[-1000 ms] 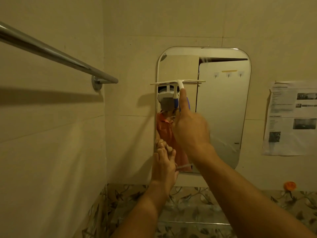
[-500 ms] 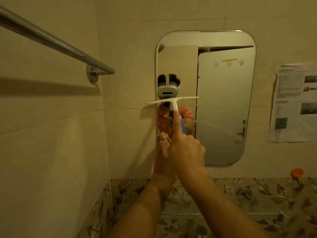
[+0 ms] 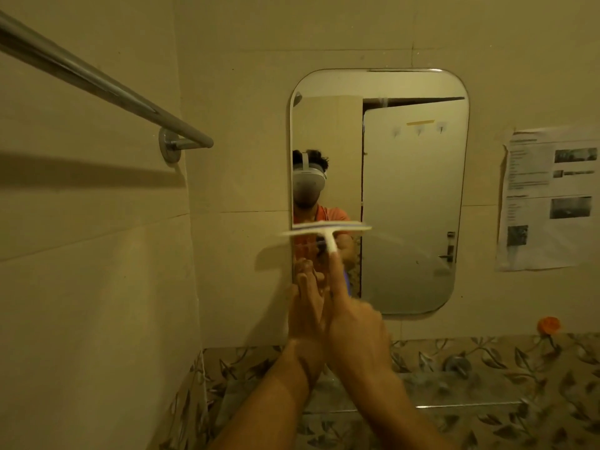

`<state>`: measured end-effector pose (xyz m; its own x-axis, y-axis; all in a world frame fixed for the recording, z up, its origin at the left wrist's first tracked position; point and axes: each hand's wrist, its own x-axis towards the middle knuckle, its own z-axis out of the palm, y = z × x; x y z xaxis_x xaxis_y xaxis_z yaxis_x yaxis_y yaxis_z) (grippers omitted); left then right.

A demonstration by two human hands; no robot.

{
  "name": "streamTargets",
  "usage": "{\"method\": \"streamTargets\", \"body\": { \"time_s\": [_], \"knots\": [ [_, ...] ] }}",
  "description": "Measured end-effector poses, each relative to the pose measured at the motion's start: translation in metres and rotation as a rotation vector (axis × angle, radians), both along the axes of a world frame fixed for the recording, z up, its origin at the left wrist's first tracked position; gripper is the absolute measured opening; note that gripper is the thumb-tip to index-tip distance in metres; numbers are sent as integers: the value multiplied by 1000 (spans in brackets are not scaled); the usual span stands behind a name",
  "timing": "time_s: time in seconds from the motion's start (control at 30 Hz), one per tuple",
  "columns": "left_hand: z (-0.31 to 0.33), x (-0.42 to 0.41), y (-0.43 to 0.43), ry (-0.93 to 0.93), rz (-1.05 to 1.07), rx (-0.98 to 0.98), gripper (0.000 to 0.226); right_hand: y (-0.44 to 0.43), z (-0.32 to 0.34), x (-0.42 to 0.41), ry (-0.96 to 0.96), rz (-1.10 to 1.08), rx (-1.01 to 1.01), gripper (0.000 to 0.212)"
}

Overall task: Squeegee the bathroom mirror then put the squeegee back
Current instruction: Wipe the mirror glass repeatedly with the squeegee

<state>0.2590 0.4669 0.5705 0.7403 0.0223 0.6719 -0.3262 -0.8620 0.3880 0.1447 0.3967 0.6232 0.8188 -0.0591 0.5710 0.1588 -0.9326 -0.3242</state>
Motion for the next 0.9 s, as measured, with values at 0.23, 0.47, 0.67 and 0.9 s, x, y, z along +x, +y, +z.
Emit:
{"method": "streamTargets", "body": {
  "time_s": [0.23,0.47,0.67,0.9],
  "knots": [
    [10,-4,-8,-15,157,552,91,-32,128,18,-345,-93,138,65],
    [13,-3,-9,-61,172,606,88,-37,142,22,-258,-196,121,70],
    [12,-1,-7,-94,126,597,82,-32,76,16,-166,-221,135,86],
    [18,-6,-10,-86,157,596,88,-27,8,-3,-4,-205,136,89]
  ]
}}
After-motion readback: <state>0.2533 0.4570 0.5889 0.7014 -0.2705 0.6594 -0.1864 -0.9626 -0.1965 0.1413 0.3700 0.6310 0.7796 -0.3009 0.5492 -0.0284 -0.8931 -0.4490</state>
